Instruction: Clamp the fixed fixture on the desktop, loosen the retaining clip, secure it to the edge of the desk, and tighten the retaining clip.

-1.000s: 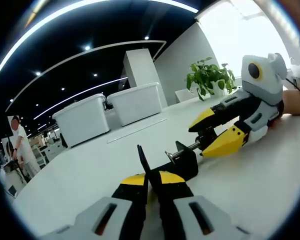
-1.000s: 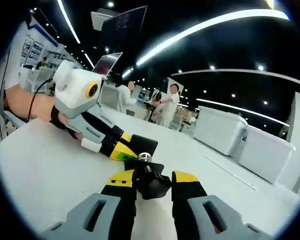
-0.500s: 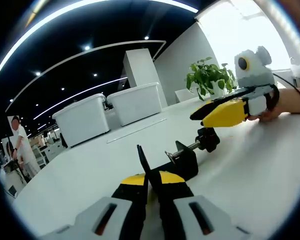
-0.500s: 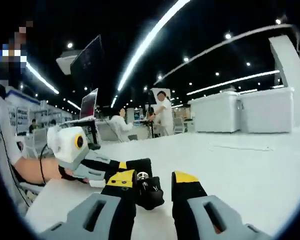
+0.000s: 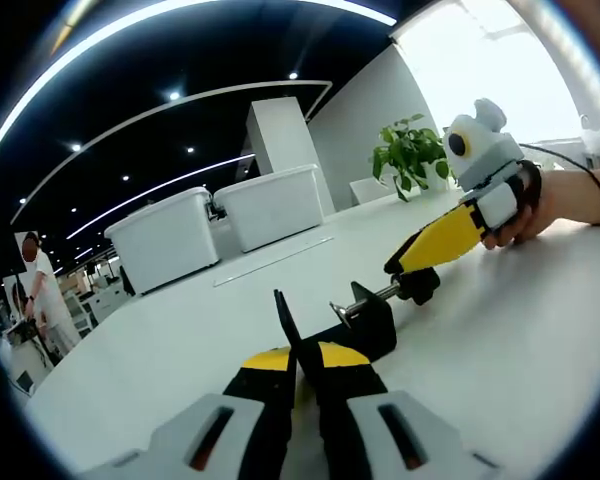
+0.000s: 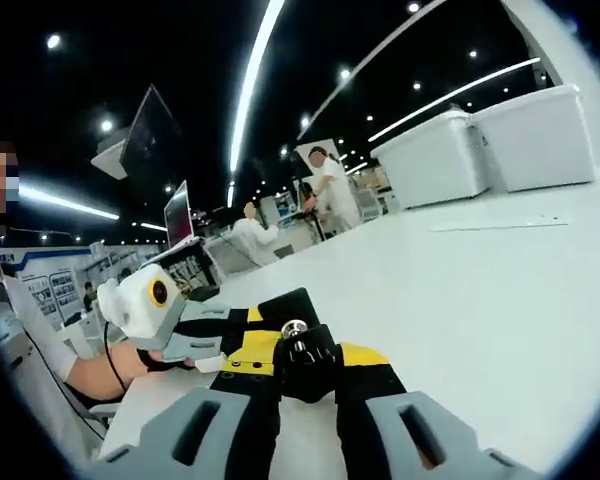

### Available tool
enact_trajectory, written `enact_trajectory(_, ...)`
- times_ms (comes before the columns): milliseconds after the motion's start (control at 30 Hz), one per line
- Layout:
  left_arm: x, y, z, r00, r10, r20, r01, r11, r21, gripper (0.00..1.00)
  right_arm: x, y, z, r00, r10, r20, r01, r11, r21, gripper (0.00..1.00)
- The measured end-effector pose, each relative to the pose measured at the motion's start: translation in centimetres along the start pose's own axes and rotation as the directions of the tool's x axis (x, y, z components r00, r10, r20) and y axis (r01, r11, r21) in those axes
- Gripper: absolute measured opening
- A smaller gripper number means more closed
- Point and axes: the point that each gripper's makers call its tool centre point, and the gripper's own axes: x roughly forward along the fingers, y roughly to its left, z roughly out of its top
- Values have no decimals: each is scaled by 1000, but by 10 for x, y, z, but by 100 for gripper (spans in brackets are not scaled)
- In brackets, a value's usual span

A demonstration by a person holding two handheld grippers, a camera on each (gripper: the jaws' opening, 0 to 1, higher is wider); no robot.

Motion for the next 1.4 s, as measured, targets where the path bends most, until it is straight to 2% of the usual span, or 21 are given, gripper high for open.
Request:
enact_trajectory(67,0,0,0,1000,0,0,0,1000,0,8,0,3,-1,1000,0,4,0,1000,-27,20)
enact_trajectory(200,0,0,0,1000,0,0,0,1000,0,8,0,6,-1,1000,-7,24,11,986,-168,19)
enact_trajectory(267,0,0,0,1000,0,1,0,1000,0,8,0,7,0,999,-17,35,25,969,-244,19)
enact_trajectory(367,0,0,0,1000,0,0,0,1000,-1,8,0,9,2,998,-44,54,62,917,-394,19)
enact_trajectory(467,0,0,0,1000,0,1,0,1000,0,8,0,10,2,996,-62,63,84,881,-466,19)
enact_trajectory(567,0,0,0,1000,1,0,-1,1000,0,8,2,11,3,994,-76,76,106,820,-563,20)
enact_trajectory(667,-1,0,0,1000,3,0,-3,1000,1,8,3,12,2,991,-103,84,133,748,-650,20)
enact_trajectory(700,0,0,0,1000,4,0,-4,1000,2,8,3,12,2,990,-110,85,139,731,-668,20)
enact_trajectory(733,0,0,0,1000,4,0,-4,1000,1,8,4,13,1,990,-112,87,141,727,-671,20)
enact_trajectory(900,0,0,0,1000,4,0,-4,1000,2,8,4,10,3,990,-112,90,143,736,-661,20)
enact_trajectory(967,-1,-1,0,1000,4,0,-4,1000,2,8,4,9,4,989,-113,92,146,753,-641,20)
enact_trajectory(1000,-1,-1,0,1000,5,0,-5,1000,2,8,4,9,5,989,-115,95,148,771,-619,21)
enact_trajectory(1033,0,-1,0,1000,5,1,-5,1000,5,8,3,10,6,989,-110,98,146,798,-584,21)
enact_trajectory(1100,0,-1,0,1000,4,1,-4,1000,4,8,0,12,17,986,-89,140,149,847,-510,27)
enact_trajectory(1133,0,-1,0,1000,5,1,-5,1000,4,8,-2,12,21,986,-74,151,134,887,-442,28)
enact_trajectory(1200,0,0,0,1000,4,1,-4,1000,3,8,-4,8,21,988,-70,136,112,934,-340,28)
enact_trajectory(1300,-1,-1,0,1000,4,1,-4,1000,4,8,-5,3,23,990,-56,129,82,975,-208,27)
enact_trajectory(1400,-1,-1,0,1000,4,1,-4,1000,4,8,-6,-7,24,991,-70,113,77,995,-66,19)
